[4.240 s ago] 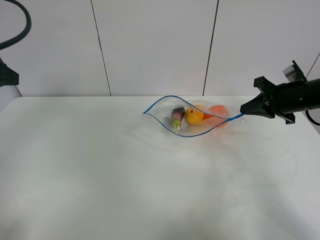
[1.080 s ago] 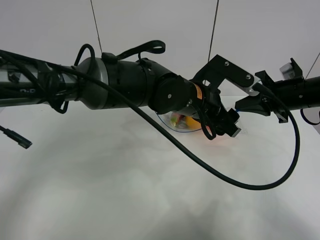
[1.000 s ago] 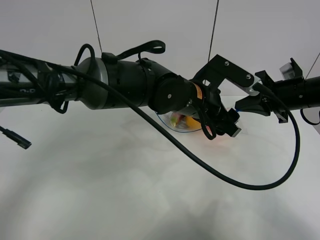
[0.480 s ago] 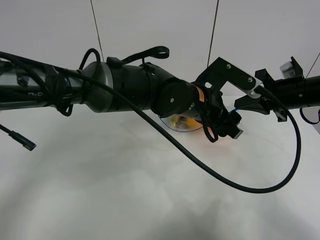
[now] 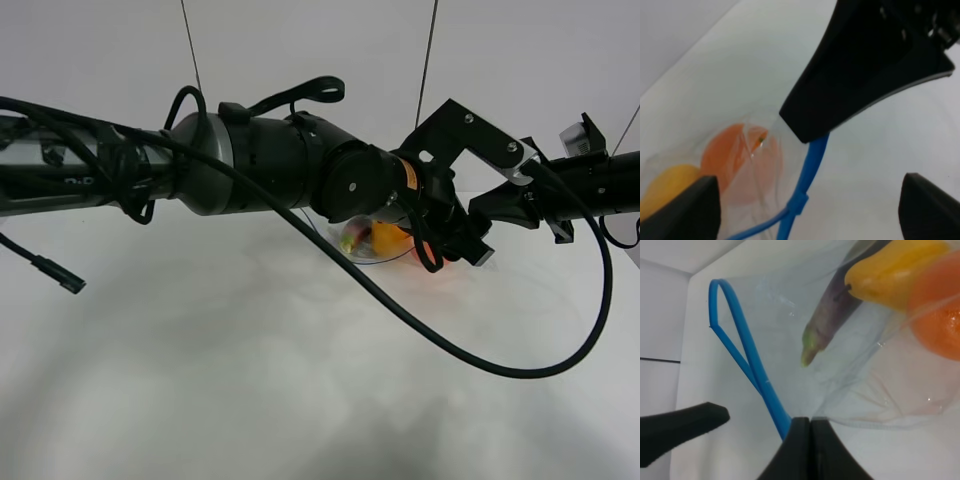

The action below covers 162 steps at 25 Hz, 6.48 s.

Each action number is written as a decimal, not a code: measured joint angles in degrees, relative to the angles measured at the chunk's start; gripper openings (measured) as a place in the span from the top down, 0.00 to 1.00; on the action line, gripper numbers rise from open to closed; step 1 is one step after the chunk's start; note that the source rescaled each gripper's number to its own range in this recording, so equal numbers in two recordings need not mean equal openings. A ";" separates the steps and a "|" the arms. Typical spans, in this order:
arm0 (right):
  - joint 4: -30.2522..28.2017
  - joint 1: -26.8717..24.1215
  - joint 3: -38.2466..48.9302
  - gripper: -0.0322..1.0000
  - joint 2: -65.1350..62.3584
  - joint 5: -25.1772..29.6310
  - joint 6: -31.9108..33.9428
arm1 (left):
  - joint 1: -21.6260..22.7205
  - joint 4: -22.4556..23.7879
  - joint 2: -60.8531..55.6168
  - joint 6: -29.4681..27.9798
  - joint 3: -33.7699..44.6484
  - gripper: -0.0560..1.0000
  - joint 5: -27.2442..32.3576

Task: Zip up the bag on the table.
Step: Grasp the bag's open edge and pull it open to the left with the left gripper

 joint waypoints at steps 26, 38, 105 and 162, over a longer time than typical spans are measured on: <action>0.00 0.00 0.00 0.97 0.00 0.70 -0.72 | 0.05 2.74 9.26 1.95 -9.56 0.07 9.41; 0.00 0.00 0.00 0.97 0.00 0.77 -1.09 | 0.05 2.74 9.21 2.97 -9.56 0.14 10.69; 0.00 0.00 0.00 0.97 0.00 1.55 -1.73 | 0.52 5.50 10.27 3.13 -13.87 0.82 16.67; -1.04 0.17 0.00 0.97 0.00 -2.05 -2.02 | 7.34 34.94 10.27 -2.67 -14.49 0.94 32.23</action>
